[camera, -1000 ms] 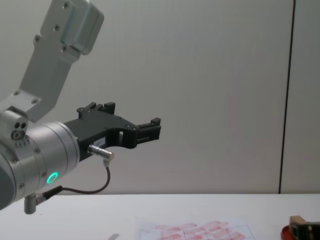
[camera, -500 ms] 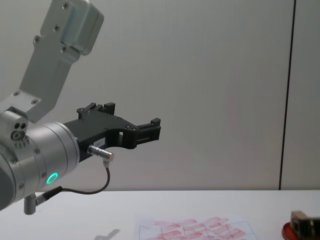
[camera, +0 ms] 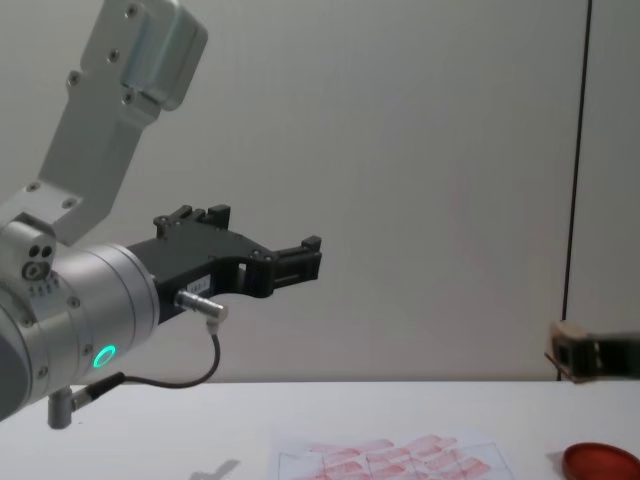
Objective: Use the one hand to pick up the stamp and affix it onto the A4 paper.
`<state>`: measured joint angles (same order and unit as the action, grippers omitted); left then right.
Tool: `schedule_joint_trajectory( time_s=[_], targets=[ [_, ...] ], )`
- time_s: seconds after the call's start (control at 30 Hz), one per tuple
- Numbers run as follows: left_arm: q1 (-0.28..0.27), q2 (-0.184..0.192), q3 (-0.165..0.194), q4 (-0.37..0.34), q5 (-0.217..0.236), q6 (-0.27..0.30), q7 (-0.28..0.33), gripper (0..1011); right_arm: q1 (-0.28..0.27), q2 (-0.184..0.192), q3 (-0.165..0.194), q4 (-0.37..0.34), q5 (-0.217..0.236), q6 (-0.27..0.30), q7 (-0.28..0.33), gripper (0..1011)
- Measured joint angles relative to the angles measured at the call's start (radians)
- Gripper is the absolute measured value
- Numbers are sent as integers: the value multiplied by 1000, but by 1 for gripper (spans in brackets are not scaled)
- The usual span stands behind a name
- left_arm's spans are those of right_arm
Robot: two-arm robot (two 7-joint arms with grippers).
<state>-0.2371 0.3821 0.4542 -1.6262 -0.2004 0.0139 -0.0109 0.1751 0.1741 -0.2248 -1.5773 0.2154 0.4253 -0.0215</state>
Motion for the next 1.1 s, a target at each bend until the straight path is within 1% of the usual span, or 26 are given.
schedule_joint_trajectory(
  time_s=[0.1, 0.17, 0.27, 0.33, 0.5, 0.57, 0.6, 0.7, 0.73, 0.8, 0.9, 1.1],
  targets=[
    [0, 0, 0, 0, 0, 0, 0, 1001, -2, -2, -4, -18, -7, 9, 5, 220],
    [0, 0, 0, 0, 0, 0, 0, 1001, -3, -6, -10, -33, -17, 24, 10, 219],
    [0, 0, 0, 0, 0, 0, 0, 1001, -1, -13, -17, -38, -29, 44, 15, 219],
    [0, 0, 0, 0, 0, 0, 0, 1001, 1, -17, -20, -37, -35, 51, 18, 219],
    [0, 0, 0, 0, 0, 0, 0, 1001, 18, -31, -30, -6, -57, 67, 25, 219],
    [0, 0, 0, 0, 0, 0, 0, 1001, 37, -43, -36, 32, -72, 69, 33, 220],
    [0, 0, 0, 0, 0, 0, 0, 1001, 37, -43, -36, 32, -72, 69, 33, 219],
    [0, 0, 0, 0, 0, 0, 0, 1001, 59, -56, -40, 78, -87, 66, 43, 219],
    [0, 0, 0, 0, 0, 0, 0, 1001, 73, -63, -42, 106, -94, 62, 48, 220],
    [0, 0, 0, 0, 0, 0, 0, 1001, 84, -68, -44, 130, -102, 56, 54, 220],
    [0, 0, 0, 0, 0, 0, 0, 1001, 118, -84, -49, 199, -118, 40, 68, 219],
    [0, 0, 0, 0, 0, 0, 0, 1001, 162, -104, -56, 292, -142, 11, 88, 219]
  ],
)
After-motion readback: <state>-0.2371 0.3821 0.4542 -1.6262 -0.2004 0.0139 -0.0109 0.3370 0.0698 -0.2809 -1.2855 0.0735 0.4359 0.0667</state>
